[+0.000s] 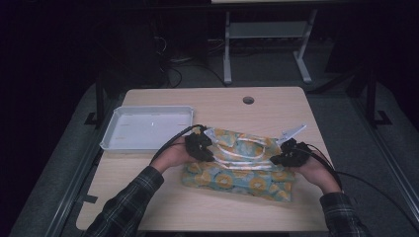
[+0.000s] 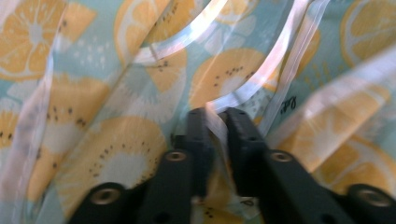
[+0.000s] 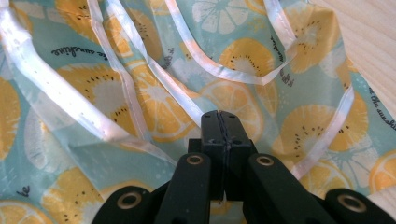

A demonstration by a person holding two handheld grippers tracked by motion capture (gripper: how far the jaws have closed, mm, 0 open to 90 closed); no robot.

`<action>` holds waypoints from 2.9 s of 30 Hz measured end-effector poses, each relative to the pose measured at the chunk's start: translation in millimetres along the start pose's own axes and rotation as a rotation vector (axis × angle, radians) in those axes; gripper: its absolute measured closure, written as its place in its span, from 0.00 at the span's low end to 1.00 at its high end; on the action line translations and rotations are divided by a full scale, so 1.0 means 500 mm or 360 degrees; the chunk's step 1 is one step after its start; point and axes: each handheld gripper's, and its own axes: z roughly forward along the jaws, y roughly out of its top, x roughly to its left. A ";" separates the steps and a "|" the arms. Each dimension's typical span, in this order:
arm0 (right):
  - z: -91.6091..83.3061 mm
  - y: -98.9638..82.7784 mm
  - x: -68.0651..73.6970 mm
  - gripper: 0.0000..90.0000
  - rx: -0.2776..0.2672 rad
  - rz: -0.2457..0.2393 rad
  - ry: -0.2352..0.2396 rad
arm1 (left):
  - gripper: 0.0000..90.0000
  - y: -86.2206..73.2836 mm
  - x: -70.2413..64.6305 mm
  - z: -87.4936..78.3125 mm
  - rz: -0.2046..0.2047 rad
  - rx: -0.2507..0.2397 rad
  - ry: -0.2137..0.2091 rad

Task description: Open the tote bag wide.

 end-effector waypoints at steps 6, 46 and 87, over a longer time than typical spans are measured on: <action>-0.007 0.002 0.000 0.99 -0.0021 -0.0011 -0.0013 | 0.99 -0.008 0.004 -0.018 -0.0069 -0.0086 -0.0003; -0.109 -0.060 0.134 0.99 -0.0245 -0.0097 0.0017 | 0.99 -0.094 -0.142 -0.158 -0.0077 -0.0461 -0.0066; -0.031 -0.099 0.174 0.99 0.0004 -0.0128 0.0198 | 0.99 -0.127 -0.163 -0.075 -0.0045 -0.0209 -0.0107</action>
